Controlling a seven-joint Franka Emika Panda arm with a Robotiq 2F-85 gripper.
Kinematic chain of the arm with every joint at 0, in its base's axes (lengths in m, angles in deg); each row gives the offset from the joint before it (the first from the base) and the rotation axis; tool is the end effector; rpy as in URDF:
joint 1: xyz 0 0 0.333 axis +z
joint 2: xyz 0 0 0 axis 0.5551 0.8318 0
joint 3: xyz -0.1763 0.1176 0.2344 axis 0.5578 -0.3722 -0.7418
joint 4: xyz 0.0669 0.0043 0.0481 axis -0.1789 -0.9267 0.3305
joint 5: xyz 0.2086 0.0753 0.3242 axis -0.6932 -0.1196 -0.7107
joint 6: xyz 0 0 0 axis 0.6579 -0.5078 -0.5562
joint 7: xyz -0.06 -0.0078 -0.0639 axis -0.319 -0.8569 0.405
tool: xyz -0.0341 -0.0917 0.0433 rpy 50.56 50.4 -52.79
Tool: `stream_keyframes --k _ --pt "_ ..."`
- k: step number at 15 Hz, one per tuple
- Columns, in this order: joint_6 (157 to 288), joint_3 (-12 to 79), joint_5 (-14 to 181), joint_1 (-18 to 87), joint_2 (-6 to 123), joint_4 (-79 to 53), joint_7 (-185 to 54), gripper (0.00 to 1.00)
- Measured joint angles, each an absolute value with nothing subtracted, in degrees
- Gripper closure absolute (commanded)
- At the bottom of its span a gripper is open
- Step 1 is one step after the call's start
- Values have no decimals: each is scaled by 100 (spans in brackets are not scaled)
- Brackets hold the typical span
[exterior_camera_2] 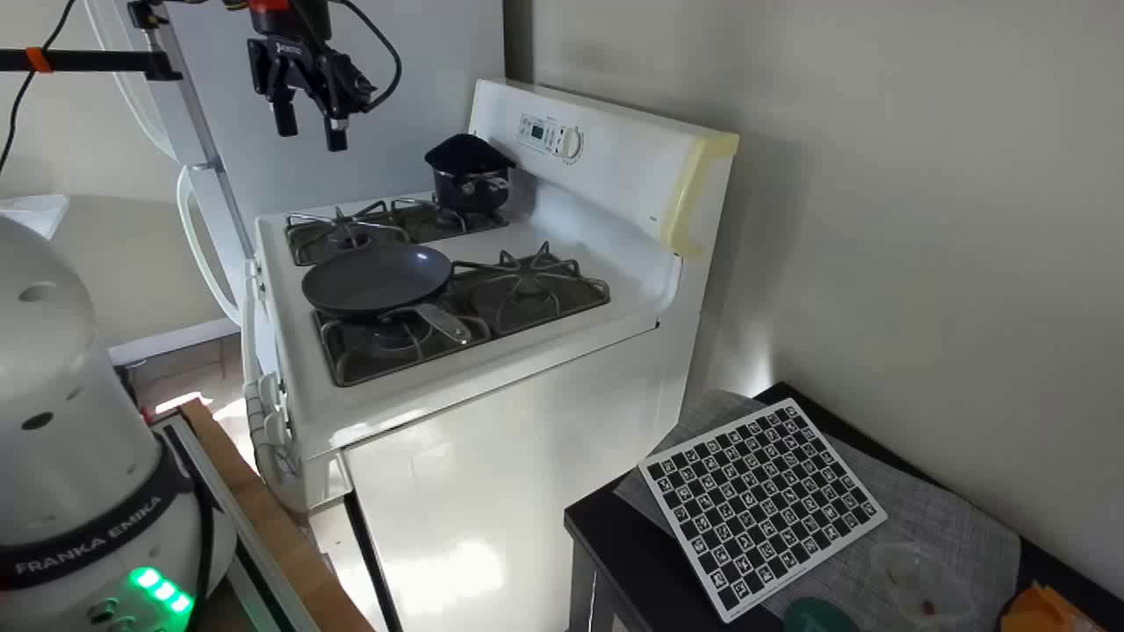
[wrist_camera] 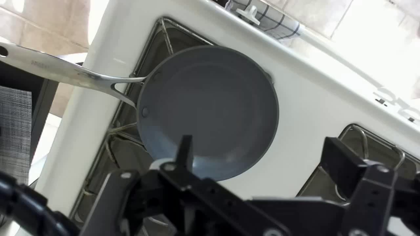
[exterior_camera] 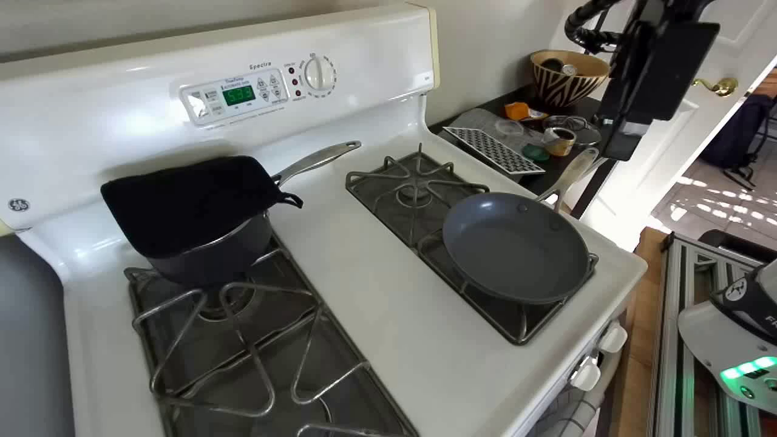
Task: Turn the switch on the stove to the right
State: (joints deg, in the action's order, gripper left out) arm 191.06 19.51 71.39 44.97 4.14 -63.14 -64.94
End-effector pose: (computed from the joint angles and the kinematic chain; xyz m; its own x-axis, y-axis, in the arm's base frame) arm 0.3203 0.1446 0.5035 0.9780 0.2057 -0.0340 0.2043 -0.9781 -0.0397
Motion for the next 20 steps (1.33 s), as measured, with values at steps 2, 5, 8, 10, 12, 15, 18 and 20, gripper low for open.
stream_keyframes --k 2,5,8,10,12,15,18,20 --pt "19106 1951 7139 4497 414 -6314 -6494 0" --pt "19106 1951 7139 4497 414 -6314 -6494 0" --pt "19358 1938 7406 4411 416 -6319 -6494 0" --pt "19933 1948 7998 4179 457 -6326 -6501 0" --pt "20625 1973 8602 3870 568 -6328 -6503 0" --pt "21833 1976 9278 3417 881 -6323 -6319 0" --pt "22868 1891 9675 3048 1338 -6295 -5759 0" --pt "23243 1737 9824 2829 1665 -6200 -5206 0"
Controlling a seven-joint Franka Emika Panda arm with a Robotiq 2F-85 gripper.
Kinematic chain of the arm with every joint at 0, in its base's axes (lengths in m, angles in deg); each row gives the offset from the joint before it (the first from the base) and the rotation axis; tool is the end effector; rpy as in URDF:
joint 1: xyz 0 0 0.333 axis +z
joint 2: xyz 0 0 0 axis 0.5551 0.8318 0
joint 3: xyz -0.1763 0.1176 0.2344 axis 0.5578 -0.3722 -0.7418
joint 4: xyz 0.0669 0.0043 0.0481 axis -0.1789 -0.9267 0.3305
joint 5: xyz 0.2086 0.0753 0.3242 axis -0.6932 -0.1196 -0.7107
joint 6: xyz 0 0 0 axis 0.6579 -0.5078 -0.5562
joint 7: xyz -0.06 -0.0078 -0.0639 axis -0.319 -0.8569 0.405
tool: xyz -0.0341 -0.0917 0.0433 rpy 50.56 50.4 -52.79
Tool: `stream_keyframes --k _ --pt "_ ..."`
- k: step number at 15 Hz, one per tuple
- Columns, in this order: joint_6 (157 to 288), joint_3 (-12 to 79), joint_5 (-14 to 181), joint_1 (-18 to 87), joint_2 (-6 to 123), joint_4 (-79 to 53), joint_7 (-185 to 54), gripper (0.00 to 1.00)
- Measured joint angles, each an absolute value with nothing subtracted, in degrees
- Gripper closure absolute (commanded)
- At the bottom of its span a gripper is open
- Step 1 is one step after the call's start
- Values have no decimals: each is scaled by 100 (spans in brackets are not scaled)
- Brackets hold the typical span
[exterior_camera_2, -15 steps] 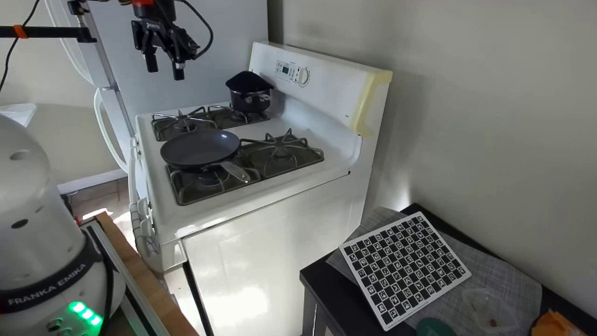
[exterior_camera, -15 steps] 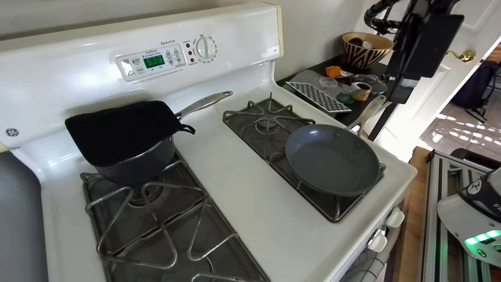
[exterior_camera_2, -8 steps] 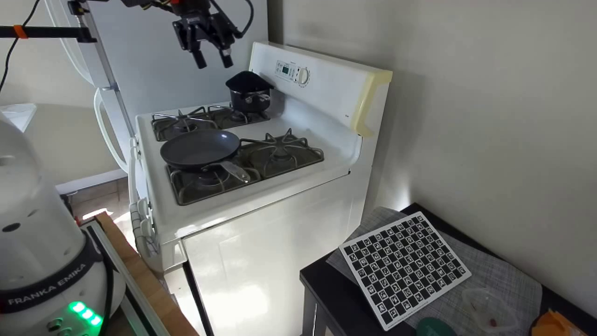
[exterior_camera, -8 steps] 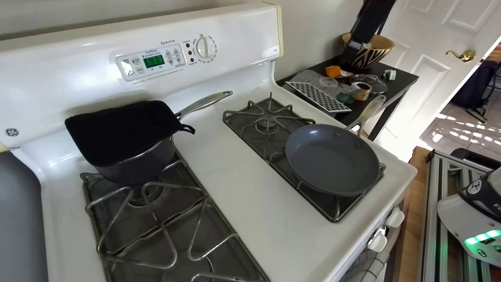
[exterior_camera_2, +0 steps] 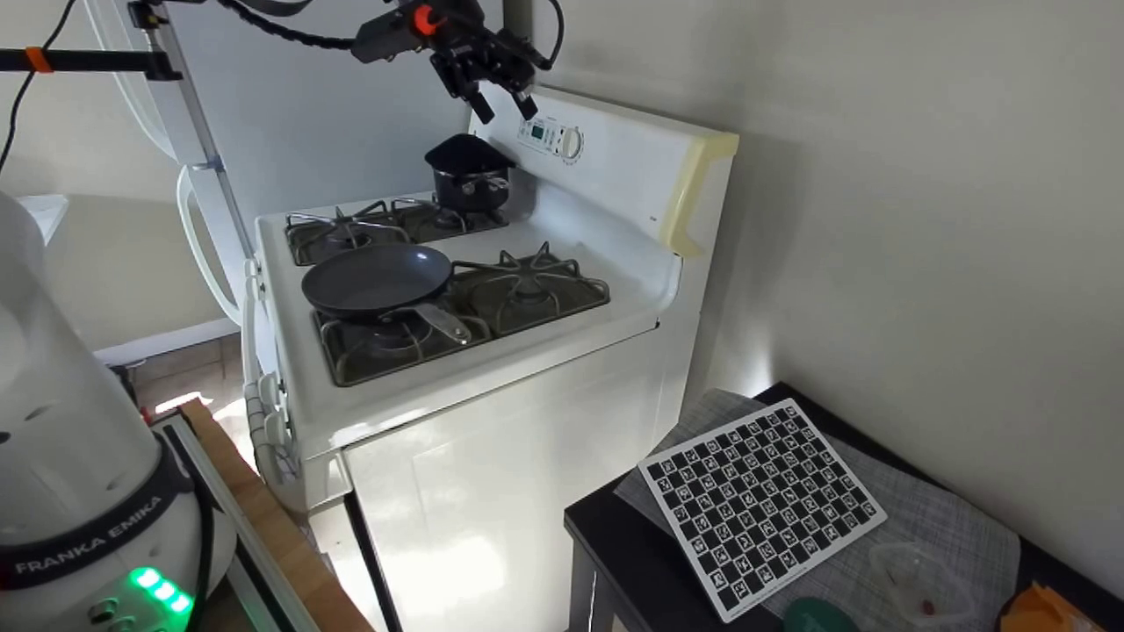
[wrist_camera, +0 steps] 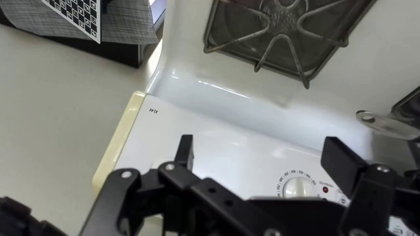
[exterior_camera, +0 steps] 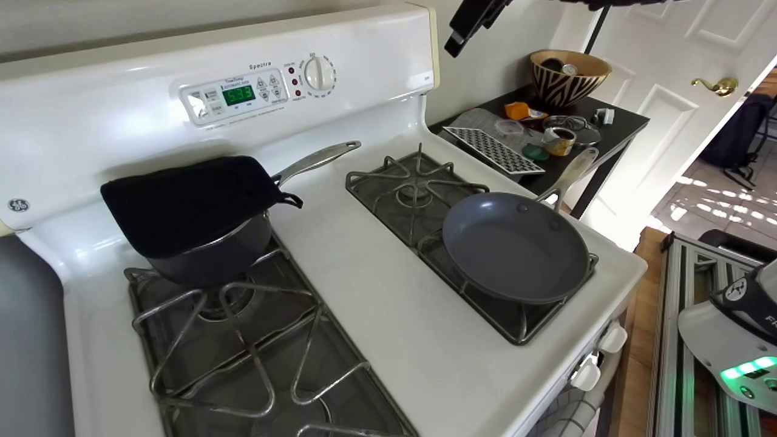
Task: Turn the switch on the stove to the right
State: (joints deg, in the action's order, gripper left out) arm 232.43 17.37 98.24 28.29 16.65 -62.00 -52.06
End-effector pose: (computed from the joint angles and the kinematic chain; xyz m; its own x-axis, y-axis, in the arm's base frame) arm 0.4461 0.0620 0.5034 0.8613 0.0748 0.5025 -0.0418 -0.9753 0.2168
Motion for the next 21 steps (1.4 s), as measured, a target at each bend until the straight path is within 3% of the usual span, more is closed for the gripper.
stream_keyframes --k 8,21 --pt "23532 927 11113 2399 2838 -5303 -2864 0" --pt "23532 1184 11436 2551 3139 -5037 -2523 0"
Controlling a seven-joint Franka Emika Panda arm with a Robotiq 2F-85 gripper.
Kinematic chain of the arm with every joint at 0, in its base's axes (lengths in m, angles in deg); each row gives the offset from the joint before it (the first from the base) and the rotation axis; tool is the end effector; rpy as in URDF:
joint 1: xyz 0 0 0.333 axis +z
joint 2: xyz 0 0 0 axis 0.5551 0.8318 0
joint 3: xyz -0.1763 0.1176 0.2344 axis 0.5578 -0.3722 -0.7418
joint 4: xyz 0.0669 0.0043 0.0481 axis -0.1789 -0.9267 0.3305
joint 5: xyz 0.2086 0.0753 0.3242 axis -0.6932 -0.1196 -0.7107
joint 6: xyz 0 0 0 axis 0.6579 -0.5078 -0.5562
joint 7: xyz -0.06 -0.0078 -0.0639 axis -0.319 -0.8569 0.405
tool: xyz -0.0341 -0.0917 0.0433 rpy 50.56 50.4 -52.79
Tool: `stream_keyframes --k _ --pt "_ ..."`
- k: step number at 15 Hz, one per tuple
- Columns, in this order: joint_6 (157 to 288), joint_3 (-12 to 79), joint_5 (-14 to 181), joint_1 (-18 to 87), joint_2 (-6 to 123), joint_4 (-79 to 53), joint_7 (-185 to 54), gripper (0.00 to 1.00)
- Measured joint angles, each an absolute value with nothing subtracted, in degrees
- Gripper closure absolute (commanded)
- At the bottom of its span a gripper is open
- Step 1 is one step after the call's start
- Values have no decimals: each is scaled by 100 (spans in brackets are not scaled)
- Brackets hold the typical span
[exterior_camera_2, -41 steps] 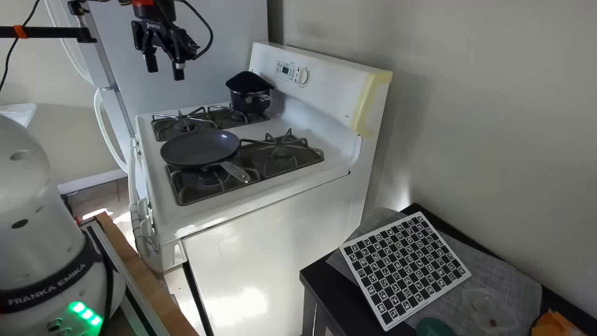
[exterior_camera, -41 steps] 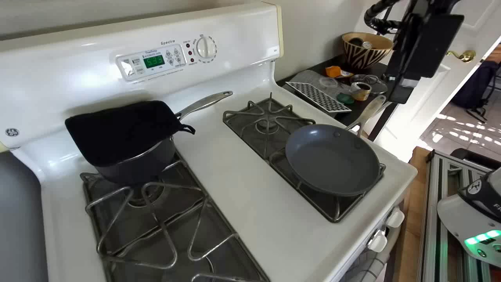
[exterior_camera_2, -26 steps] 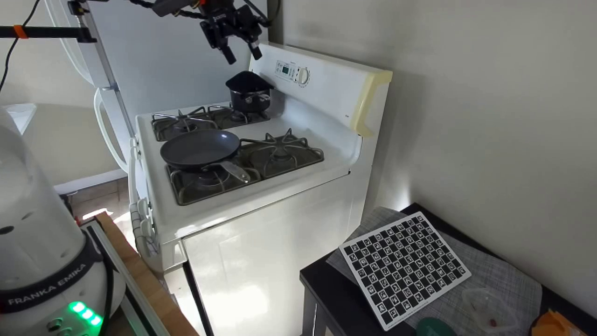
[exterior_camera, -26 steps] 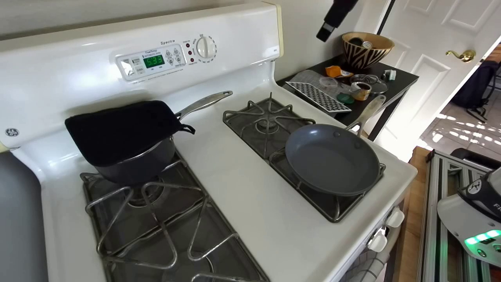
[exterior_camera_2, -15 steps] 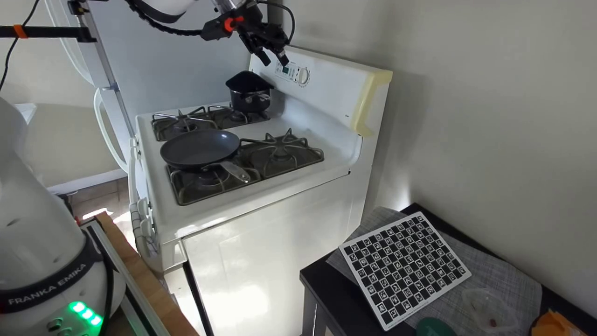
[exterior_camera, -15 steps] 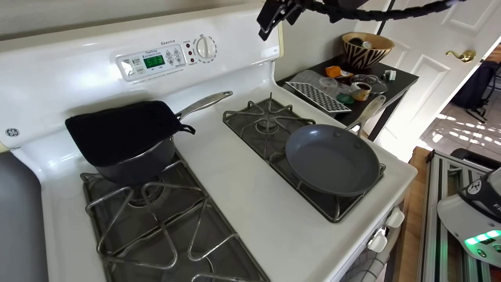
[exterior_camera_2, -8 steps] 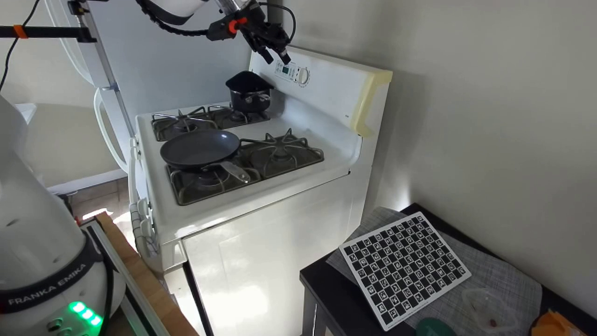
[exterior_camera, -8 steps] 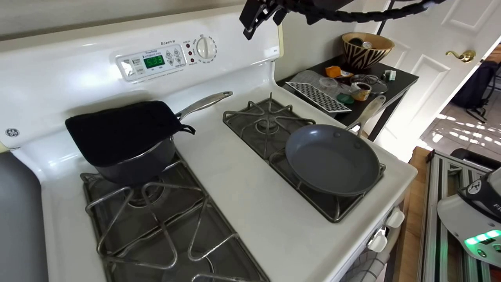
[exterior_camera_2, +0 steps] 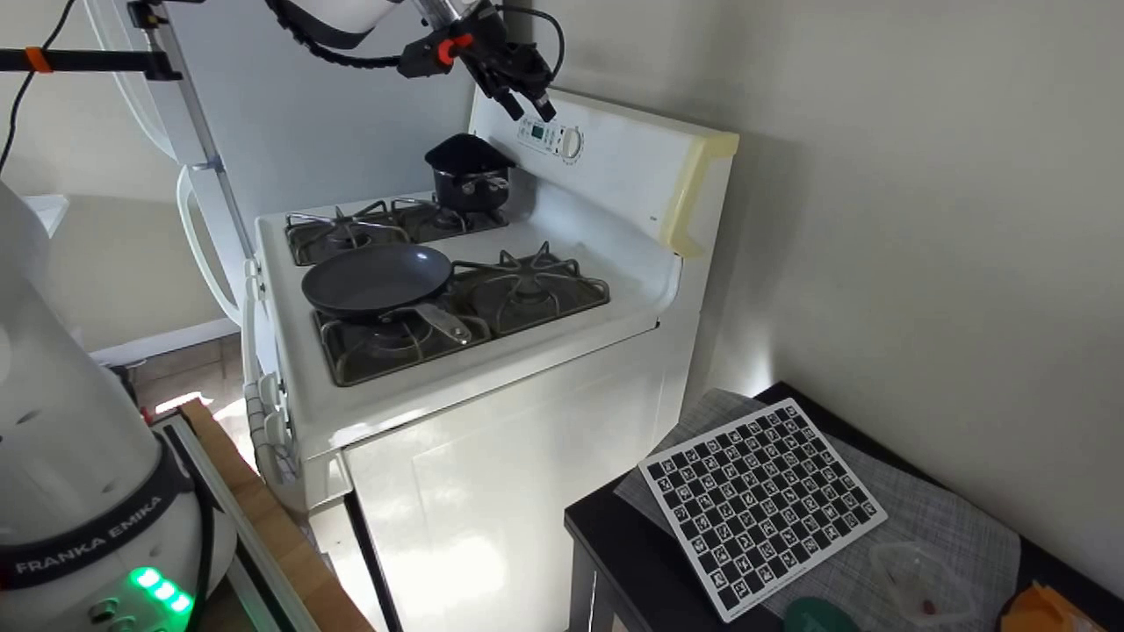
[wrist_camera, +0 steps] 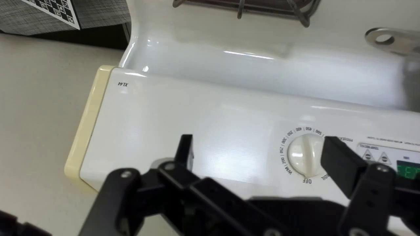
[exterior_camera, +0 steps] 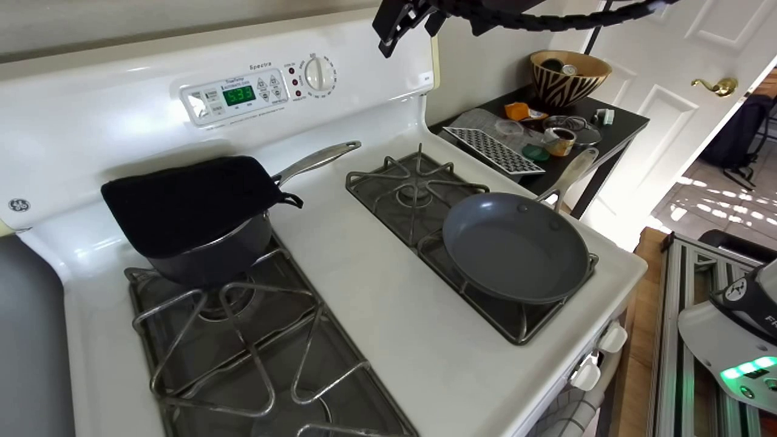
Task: Turn the switch on the stove to the right
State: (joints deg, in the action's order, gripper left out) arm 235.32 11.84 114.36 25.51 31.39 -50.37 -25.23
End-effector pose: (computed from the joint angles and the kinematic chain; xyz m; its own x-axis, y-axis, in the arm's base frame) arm 0.5168 0.1016 0.4849 0.7954 -0.0893 0.5995 -0.2263 -0.9613 0.1571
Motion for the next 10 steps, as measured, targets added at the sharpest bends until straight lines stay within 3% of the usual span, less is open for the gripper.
stream_keyframes --k 10 --pt "23532 1759 12247 3111 4384 -3922 -2070 0"
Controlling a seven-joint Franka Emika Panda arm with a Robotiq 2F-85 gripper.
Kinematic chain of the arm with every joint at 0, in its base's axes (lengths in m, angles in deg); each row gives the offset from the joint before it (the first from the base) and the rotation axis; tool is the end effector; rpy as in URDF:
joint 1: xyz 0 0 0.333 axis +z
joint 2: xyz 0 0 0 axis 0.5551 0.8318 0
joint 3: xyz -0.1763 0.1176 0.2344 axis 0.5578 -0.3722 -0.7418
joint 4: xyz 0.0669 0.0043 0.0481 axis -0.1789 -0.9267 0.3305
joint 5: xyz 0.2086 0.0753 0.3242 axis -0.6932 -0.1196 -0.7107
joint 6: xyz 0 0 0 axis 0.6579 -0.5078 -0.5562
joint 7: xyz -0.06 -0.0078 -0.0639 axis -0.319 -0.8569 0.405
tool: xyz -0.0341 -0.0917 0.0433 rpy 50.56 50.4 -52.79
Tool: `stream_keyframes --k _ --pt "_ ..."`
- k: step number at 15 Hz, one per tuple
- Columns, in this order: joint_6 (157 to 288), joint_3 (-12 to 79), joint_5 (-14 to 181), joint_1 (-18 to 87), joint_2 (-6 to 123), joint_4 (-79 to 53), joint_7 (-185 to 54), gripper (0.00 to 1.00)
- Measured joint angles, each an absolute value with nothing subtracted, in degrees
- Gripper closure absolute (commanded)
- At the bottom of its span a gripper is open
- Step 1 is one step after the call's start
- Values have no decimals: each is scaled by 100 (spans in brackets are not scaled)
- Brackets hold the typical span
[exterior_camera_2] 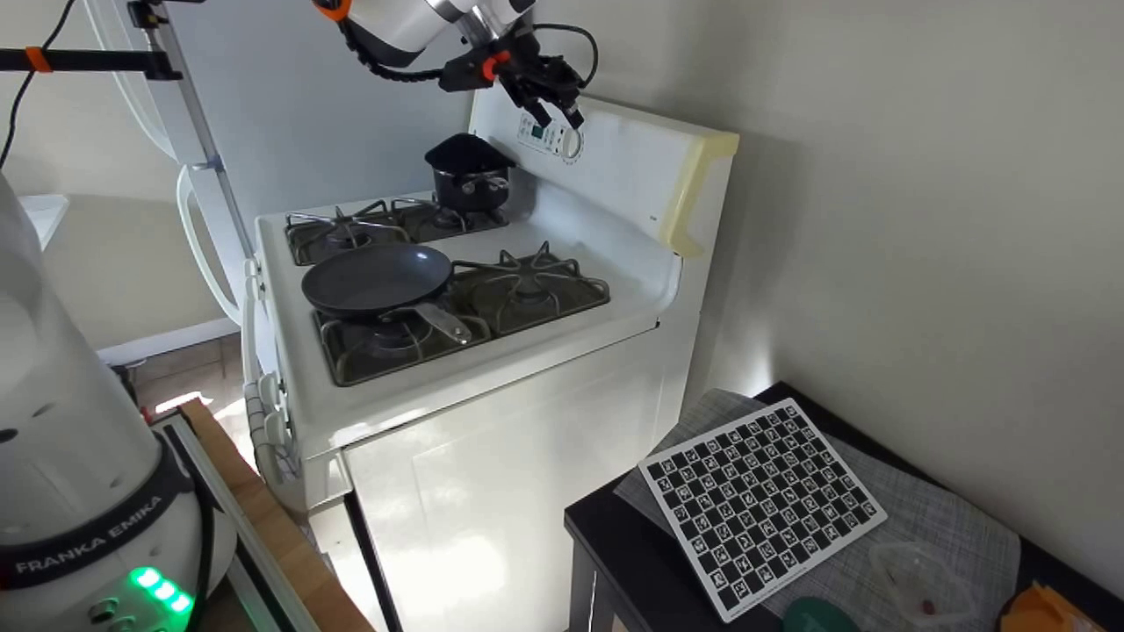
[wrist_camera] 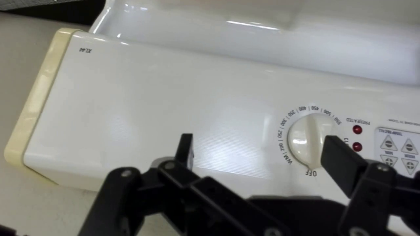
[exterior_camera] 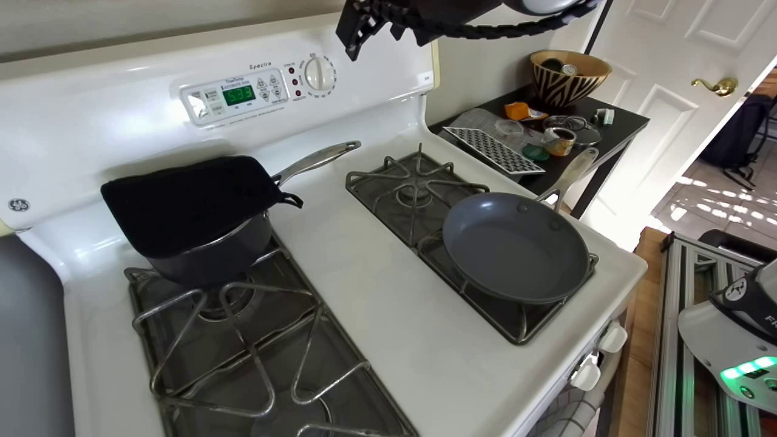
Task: Turn the switch on the stove to the right
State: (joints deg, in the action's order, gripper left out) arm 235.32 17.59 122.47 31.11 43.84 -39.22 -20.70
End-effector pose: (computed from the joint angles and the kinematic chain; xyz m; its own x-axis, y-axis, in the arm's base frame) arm 0.5806 0.1056 0.4656 0.7868 -0.0706 0.6132 -0.2184 -0.9610 0.1696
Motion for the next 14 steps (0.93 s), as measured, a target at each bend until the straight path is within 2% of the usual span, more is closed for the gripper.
stream_keyframes --k 6,7,8,9,14 --pt "23532 2143 12251 3729 5065 -3243 -1975 0" --pt "23532 2202 12251 3805 5150 -3159 -1970 3" --pt "23532 2262 12251 3881 5231 -3078 -1966 10" --pt "23532 2313 12251 3944 5307 -3006 -1963 23" --pt "23532 2518 12248 4206 5587 -2750 -1912 68"
